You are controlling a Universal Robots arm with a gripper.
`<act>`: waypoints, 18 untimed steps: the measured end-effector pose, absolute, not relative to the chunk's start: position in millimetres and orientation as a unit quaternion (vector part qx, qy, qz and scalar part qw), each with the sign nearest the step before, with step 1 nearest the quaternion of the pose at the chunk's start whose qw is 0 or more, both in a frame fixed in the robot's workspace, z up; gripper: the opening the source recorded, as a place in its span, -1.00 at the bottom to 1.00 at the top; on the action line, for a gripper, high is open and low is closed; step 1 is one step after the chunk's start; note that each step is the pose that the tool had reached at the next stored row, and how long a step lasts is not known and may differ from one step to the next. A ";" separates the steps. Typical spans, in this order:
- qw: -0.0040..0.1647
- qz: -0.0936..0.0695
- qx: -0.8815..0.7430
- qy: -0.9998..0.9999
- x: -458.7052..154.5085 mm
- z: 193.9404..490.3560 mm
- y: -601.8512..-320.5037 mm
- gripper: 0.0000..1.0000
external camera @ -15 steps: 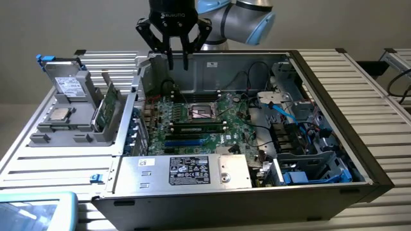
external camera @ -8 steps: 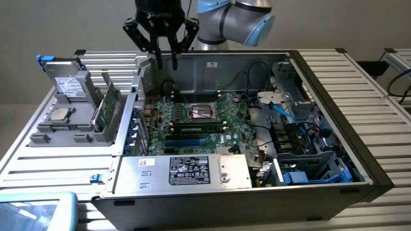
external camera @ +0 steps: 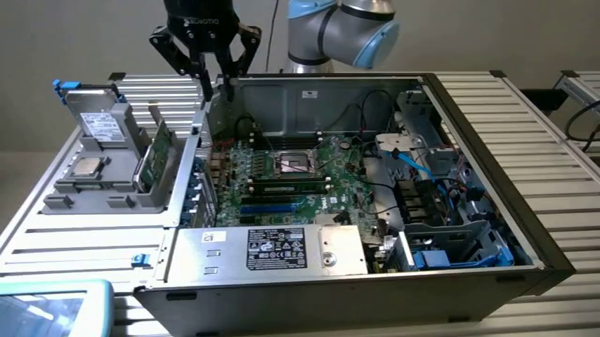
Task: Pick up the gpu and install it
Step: 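Reach for the gpu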
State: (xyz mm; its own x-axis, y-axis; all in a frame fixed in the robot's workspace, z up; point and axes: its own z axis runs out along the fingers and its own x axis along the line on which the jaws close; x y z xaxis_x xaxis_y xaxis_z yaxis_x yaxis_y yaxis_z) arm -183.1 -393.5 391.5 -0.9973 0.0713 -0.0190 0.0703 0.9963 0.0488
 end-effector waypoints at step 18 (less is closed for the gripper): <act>0.009 0.023 0.035 0.999 -265.0 385.4 -377.3 -0.24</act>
State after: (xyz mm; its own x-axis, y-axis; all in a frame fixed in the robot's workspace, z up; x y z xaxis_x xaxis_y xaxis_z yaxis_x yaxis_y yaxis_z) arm -265.0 -377.3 385.4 -0.9973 0.0712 -0.0159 0.0704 0.9964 0.0466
